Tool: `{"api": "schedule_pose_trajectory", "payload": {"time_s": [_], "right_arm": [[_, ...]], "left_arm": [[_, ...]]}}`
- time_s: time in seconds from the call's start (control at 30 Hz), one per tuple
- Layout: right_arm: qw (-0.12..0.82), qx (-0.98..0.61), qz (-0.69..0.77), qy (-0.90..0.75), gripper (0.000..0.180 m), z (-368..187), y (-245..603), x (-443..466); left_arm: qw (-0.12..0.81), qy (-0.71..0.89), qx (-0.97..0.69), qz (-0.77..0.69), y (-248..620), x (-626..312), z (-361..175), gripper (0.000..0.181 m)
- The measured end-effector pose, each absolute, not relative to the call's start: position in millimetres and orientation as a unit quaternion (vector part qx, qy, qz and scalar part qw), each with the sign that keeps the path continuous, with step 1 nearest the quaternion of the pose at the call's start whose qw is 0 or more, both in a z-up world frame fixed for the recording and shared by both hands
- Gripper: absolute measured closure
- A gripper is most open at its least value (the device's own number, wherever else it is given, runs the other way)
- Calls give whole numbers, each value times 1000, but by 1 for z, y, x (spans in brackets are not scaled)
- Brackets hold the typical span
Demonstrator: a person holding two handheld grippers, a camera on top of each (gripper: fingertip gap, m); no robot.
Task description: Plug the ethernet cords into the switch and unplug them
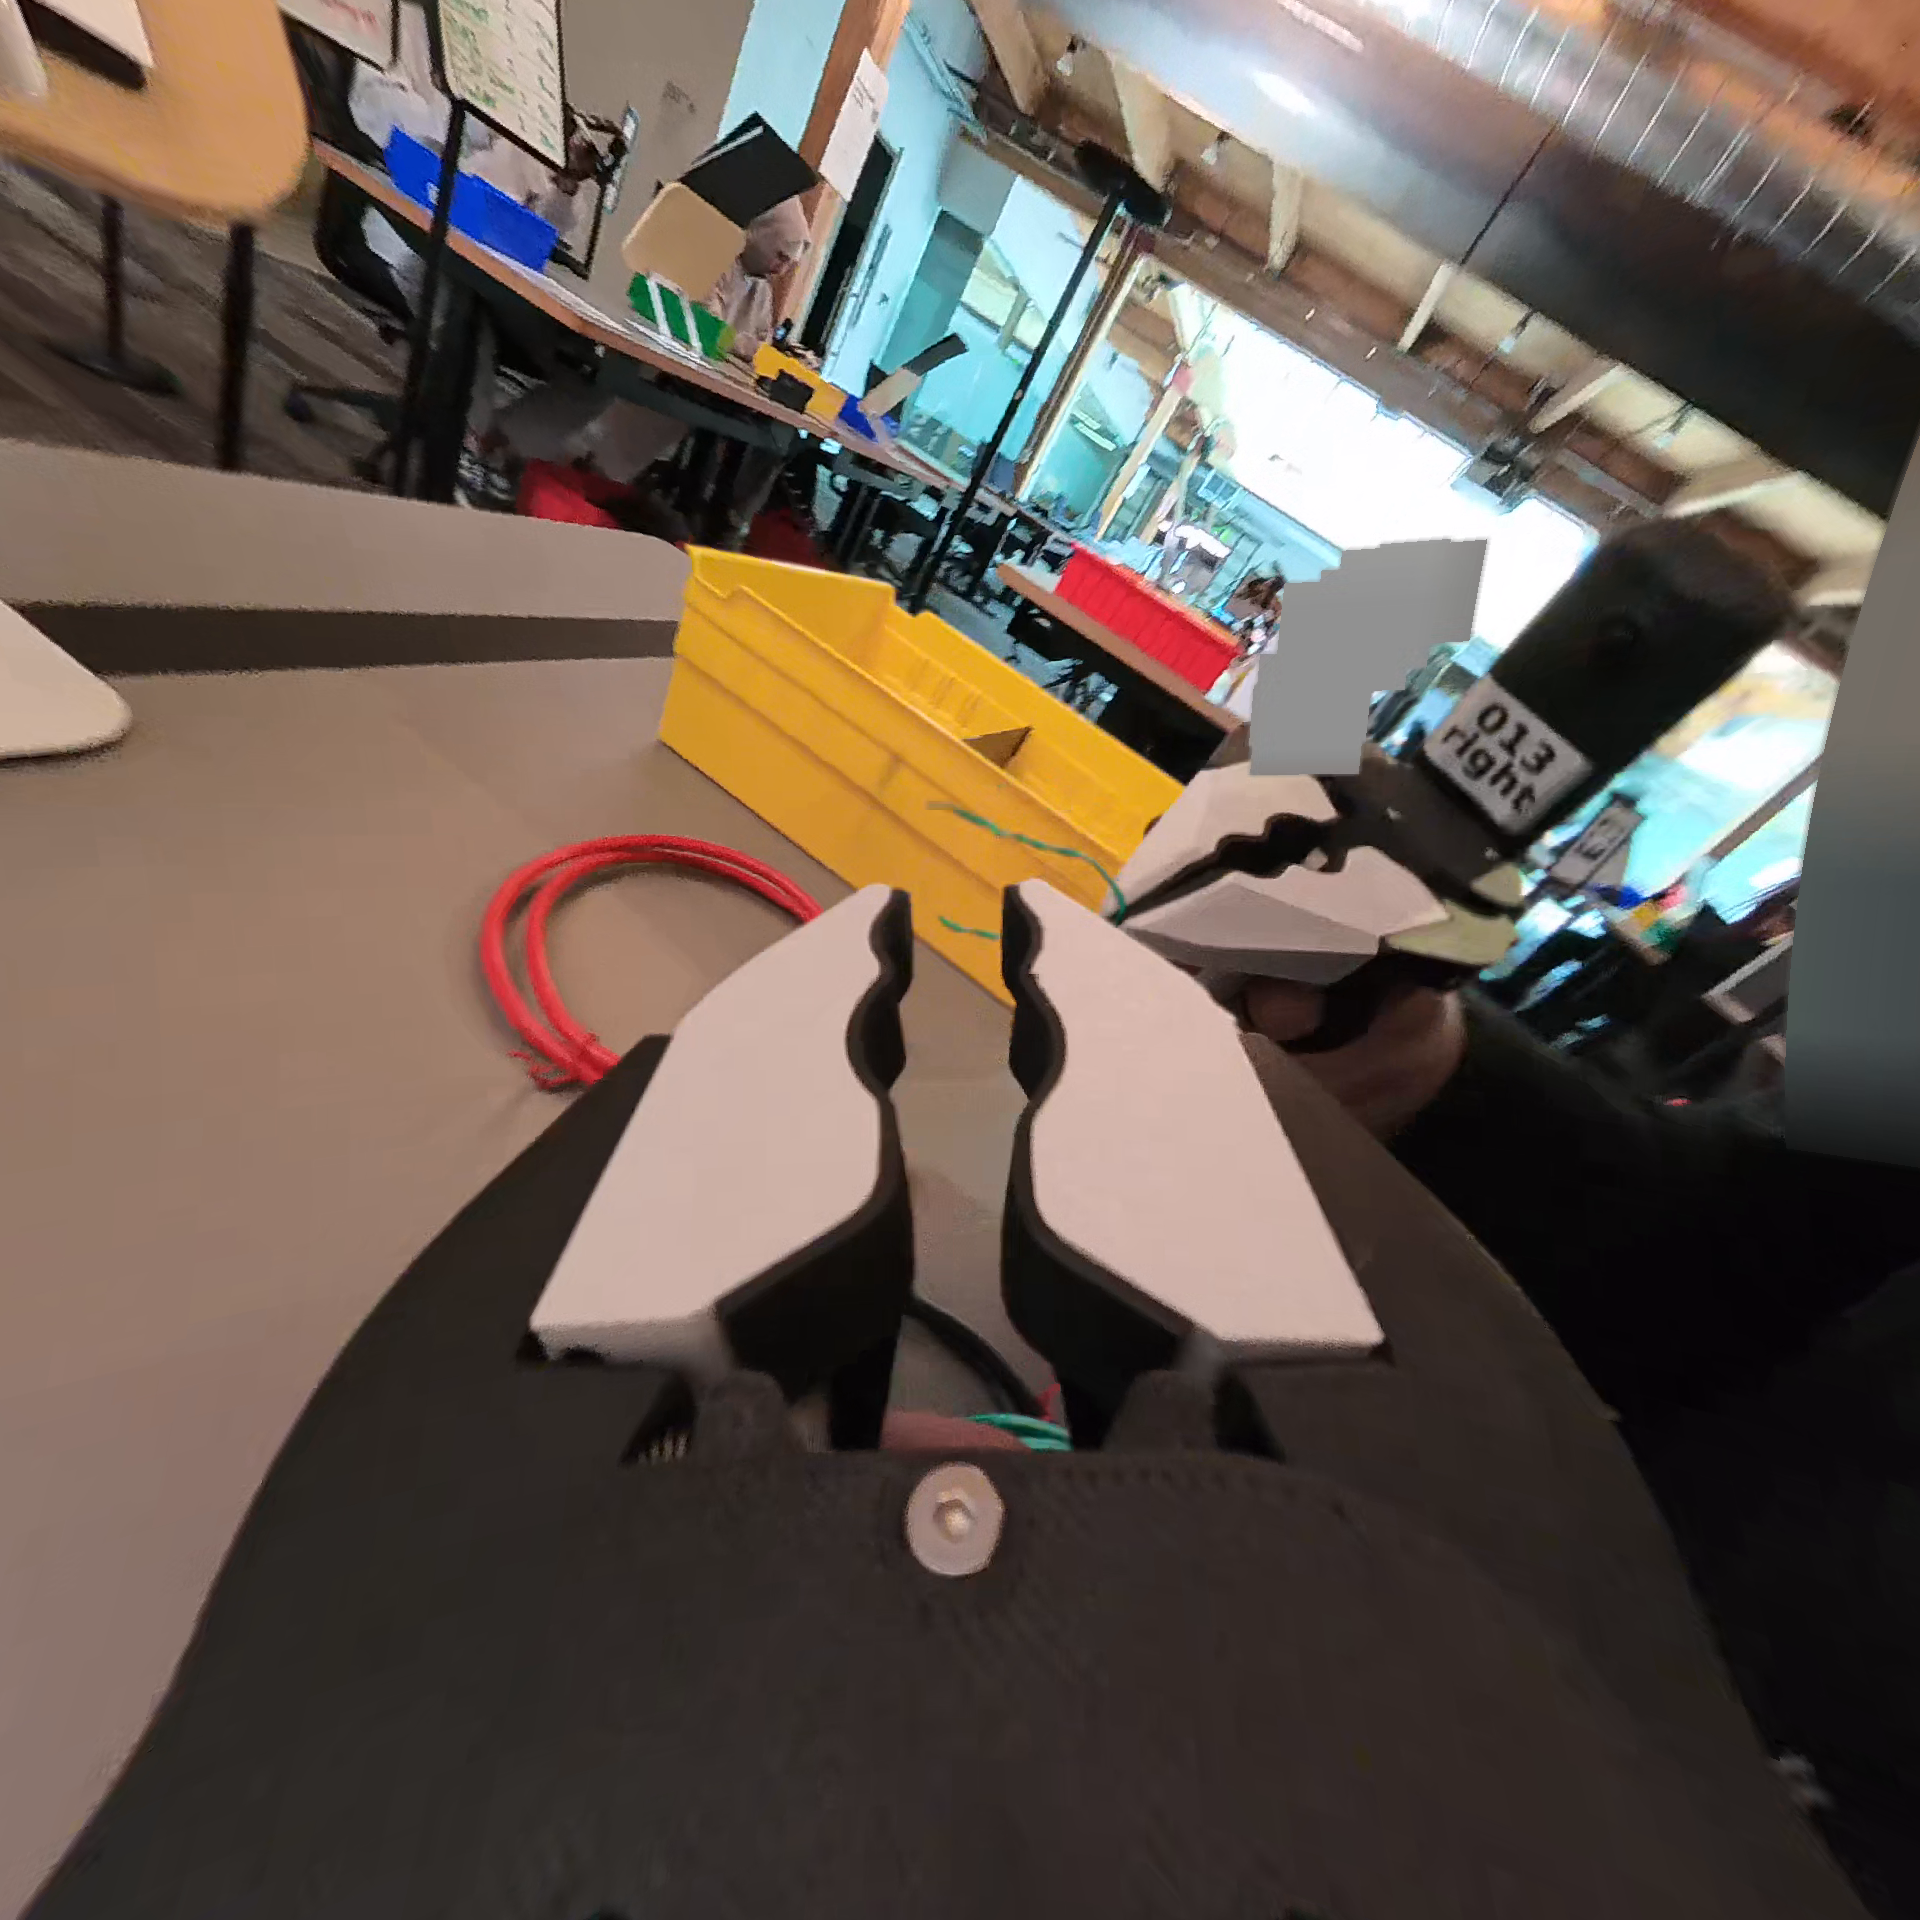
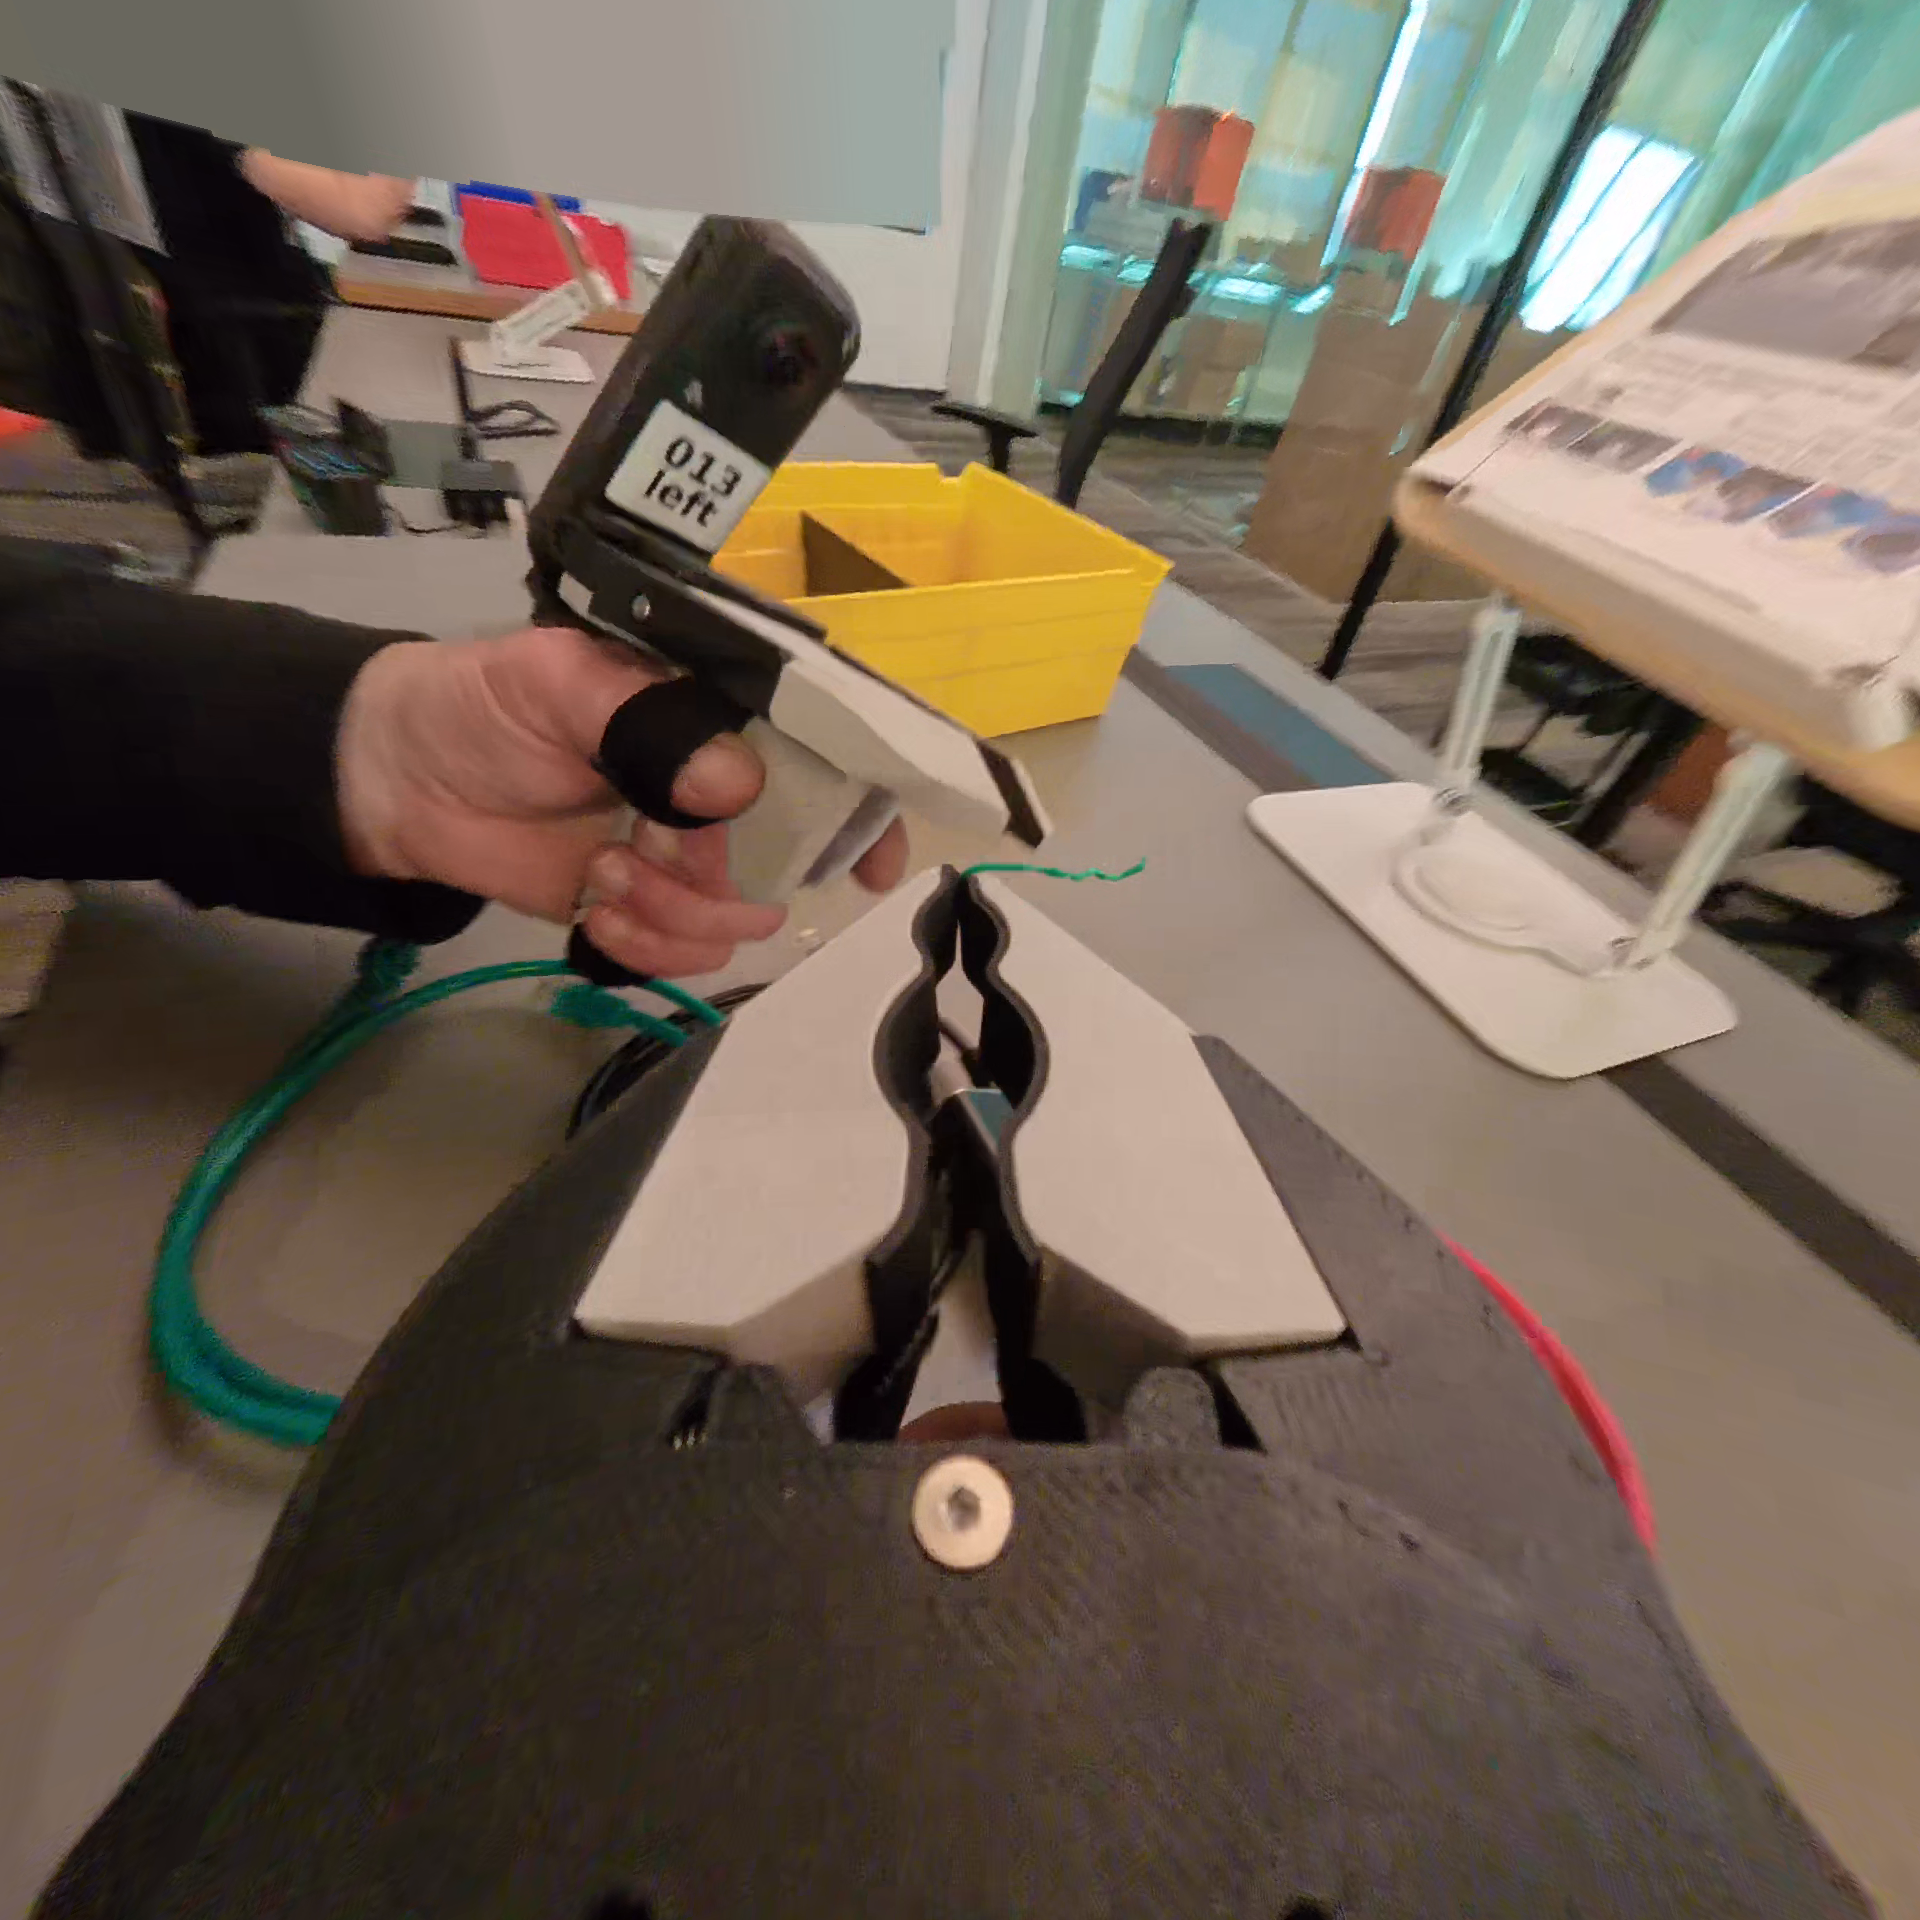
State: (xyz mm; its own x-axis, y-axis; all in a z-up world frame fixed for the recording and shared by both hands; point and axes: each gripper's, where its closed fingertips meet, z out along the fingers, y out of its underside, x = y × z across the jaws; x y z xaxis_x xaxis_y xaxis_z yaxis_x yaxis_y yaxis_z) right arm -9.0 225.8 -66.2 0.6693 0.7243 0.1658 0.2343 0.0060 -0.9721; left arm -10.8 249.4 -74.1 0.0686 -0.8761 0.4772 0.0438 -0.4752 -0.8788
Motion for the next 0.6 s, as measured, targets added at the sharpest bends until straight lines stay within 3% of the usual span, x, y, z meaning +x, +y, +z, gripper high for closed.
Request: {"api": "schedule_pose_trajectory", "payload": {"time_s": [0.27,0.6], "right_arm": [[532,-683,374,-333,180,-53,213,-10],[423,-687,430,-406,180,-46,185,-44]], "left_arm": [[481,525,-563,-419,245,-33,-56,156],[473,668,-503,-277,214,-61,-59,144]]}}
